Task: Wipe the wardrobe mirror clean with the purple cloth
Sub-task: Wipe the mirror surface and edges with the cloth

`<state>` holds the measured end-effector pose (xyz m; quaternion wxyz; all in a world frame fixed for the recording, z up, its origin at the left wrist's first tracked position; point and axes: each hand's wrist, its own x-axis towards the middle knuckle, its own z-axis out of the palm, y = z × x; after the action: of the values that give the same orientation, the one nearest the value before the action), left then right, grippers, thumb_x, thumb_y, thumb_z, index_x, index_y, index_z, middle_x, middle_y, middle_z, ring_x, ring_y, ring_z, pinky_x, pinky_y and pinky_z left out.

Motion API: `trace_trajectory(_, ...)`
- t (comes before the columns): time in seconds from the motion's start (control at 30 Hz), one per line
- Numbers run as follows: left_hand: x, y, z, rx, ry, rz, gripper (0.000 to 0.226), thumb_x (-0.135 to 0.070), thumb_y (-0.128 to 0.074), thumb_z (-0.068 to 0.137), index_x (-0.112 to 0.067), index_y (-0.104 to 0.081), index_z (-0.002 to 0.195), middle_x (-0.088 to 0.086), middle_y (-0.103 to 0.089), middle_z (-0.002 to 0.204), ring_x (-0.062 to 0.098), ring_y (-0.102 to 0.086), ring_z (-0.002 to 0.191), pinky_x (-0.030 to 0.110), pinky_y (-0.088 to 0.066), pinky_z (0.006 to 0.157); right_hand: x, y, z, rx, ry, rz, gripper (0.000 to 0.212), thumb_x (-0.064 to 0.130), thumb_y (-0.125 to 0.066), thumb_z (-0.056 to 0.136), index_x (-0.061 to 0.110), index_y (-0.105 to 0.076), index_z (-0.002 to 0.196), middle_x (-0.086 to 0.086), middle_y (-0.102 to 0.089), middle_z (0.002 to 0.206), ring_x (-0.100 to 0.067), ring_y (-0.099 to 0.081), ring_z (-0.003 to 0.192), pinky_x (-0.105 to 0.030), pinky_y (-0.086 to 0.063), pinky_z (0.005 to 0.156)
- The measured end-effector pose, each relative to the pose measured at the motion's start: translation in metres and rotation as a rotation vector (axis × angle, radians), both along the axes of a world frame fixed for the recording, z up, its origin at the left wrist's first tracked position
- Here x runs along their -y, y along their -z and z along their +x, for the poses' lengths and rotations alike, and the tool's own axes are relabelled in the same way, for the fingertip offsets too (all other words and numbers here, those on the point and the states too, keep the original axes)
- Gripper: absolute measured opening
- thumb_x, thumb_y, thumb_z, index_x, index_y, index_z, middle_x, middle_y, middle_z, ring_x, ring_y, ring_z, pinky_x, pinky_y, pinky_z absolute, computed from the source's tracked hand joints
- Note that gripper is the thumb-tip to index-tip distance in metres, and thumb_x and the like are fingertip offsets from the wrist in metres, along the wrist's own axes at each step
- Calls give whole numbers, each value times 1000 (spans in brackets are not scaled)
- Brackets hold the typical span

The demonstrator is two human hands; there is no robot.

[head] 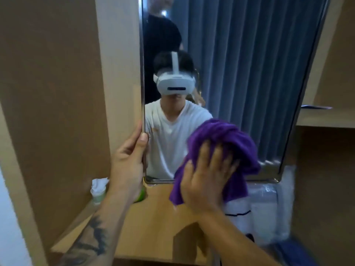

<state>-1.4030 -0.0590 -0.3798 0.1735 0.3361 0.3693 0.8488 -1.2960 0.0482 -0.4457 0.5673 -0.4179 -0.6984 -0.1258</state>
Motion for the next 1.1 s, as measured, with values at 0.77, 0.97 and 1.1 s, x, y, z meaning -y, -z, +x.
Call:
trace_trajectory(0.77,-1,5,-14,17,27,32,25,-20,-63,92,-34,-82,100,-8,-77,114,1,-69,96,18,-52,98,-103,-138,120,394,23,546,71,45,-53,90,22,-40,155,-18,-41,156,-45,-36,139,-65,-21,119)
trace_trajectory(0.97,-4,10,-17,15,-11,44,24,-25,-66,92,-42,-81,101,-4,-75,111,7,-65,96,14,-54,88,-99,-40,148,1072,-243,741,47,46,-53,93,26,-49,135,-6,-45,136,-34,-52,121,-47,-34,105)
trace_trajectory(1.1,-5,11,-18,2,-43,29,23,-26,-66,92,-42,-81,101,-9,-78,100,3,-65,84,13,-56,81,-110,-128,164,1239,-317,897,29,49,-36,105,29,-53,118,0,-50,127,-28,-51,120,-42,-37,101)
